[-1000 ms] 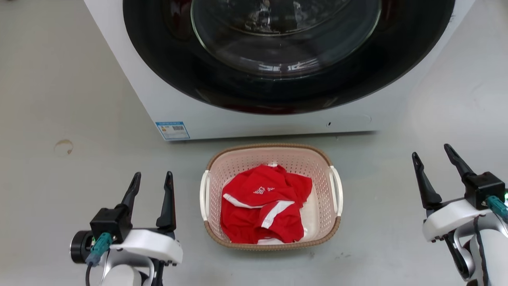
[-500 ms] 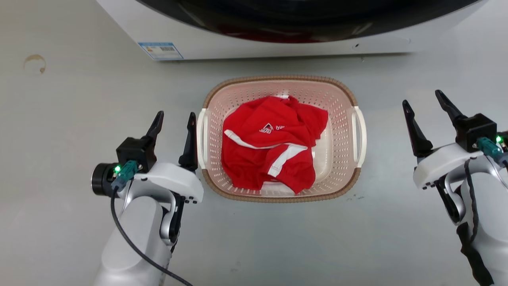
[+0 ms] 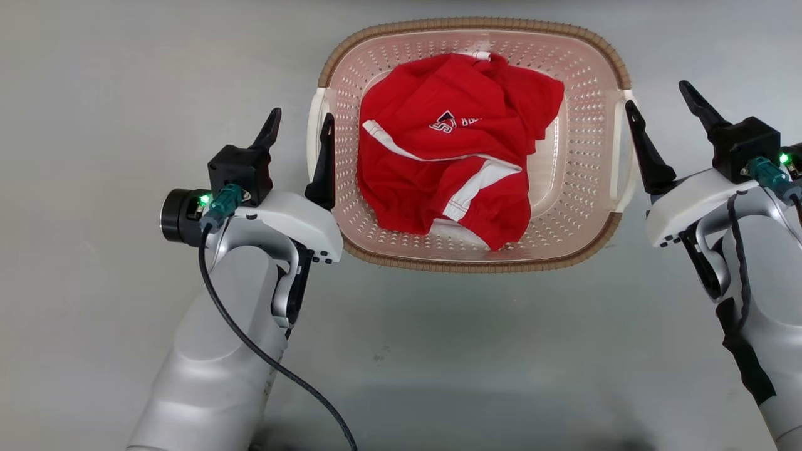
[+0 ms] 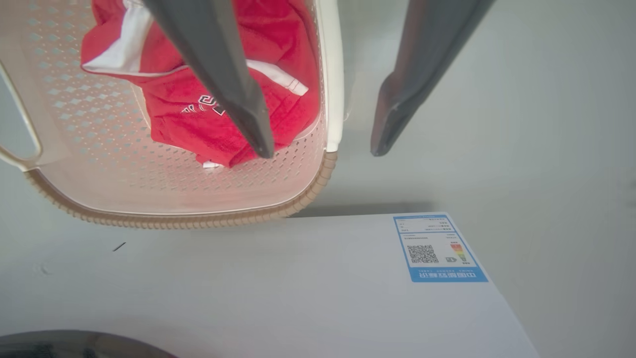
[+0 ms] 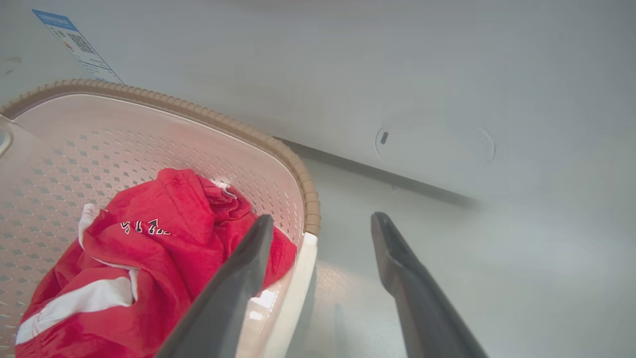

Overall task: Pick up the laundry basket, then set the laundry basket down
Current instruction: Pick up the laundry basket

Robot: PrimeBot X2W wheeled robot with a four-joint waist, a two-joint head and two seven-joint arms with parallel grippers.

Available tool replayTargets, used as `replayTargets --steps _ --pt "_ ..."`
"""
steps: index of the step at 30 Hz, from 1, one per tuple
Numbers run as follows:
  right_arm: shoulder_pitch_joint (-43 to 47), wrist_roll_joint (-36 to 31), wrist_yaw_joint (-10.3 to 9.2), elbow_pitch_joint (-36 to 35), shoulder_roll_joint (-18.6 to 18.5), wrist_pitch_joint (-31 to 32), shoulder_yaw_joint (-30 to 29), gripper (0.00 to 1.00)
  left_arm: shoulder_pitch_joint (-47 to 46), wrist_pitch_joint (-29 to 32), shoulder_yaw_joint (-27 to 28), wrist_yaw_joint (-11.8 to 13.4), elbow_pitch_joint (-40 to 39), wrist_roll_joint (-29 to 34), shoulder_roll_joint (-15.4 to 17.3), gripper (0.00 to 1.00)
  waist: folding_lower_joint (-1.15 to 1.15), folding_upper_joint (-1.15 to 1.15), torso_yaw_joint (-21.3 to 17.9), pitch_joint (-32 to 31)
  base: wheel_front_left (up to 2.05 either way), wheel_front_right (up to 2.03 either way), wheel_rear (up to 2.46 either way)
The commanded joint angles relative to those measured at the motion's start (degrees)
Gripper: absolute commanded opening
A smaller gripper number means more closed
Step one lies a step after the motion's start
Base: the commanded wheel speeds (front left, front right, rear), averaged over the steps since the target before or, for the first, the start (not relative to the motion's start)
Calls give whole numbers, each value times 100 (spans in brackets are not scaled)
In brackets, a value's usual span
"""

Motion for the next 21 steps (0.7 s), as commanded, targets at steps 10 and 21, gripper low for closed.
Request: replayTargets --steps 10,21 --pt "-187 108 22 -21 14 -76 144 100 -376 -60 -76 114 211 -116 136 100 0 0 72 564 0 0 0" --pt "-215 159 22 151 20 -76 260 100 -512 -60 -273 96 454 -220 136 100 0 0 94 797 0 0 0"
